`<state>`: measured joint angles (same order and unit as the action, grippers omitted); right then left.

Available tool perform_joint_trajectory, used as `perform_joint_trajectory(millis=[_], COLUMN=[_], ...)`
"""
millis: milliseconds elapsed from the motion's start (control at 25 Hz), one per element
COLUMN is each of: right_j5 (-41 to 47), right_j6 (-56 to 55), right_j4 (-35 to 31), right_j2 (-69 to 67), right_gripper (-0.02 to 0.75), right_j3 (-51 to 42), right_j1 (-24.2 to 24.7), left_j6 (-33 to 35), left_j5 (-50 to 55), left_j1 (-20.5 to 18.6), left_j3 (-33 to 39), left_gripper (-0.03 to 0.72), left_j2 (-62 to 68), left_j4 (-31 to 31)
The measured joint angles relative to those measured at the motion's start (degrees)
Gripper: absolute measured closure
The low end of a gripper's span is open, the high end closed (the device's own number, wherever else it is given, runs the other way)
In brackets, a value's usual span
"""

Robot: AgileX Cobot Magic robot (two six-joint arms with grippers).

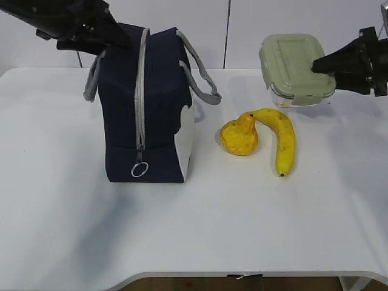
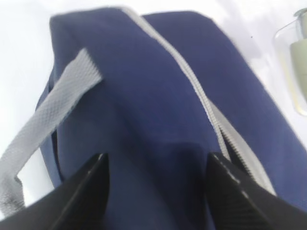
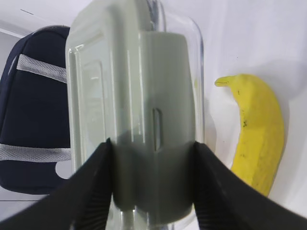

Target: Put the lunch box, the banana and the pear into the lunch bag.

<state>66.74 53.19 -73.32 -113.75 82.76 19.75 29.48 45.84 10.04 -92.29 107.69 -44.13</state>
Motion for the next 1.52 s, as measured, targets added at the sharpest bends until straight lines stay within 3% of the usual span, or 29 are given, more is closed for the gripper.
perform_joint_trajectory(millis=[320,600,800,1080,1520], right_j5=[0.0,0.0,0.2,0.4,1.3], right_j6=[-0.8,-1.1,-2.1,-4.1,-4.3], right_j4=[-0.3,-0.9,-1.1,-1.6,-3.5], right_j2=[0.6,2.2,2.2,2.2,2.2], right_gripper=[0.378,0.378,0.378,0.378,0.379], right_j3=[1.5,2.2,4.0,10.5,12.3], right_j1=[-0.2,-4.4,-8.1,-12.9,-19.7], left_j6=[-0.3,-0.3,-0.3,-0.3,-0.3], left_j5=[0.1,0.1,0.2,0.7,1.4], left_j1=[0.0,0.0,0.0,0.0,0.0], left_j3=[-0.1,-0.1,-0.1,-0.1,-0.1], left_gripper=[0.278,0.507,0.598,0.629,0.633], left_j2=[1.4,1.4,1.4,1.4,1.4], left_j4=[0.0,0.0,0.0,0.0,0.0])
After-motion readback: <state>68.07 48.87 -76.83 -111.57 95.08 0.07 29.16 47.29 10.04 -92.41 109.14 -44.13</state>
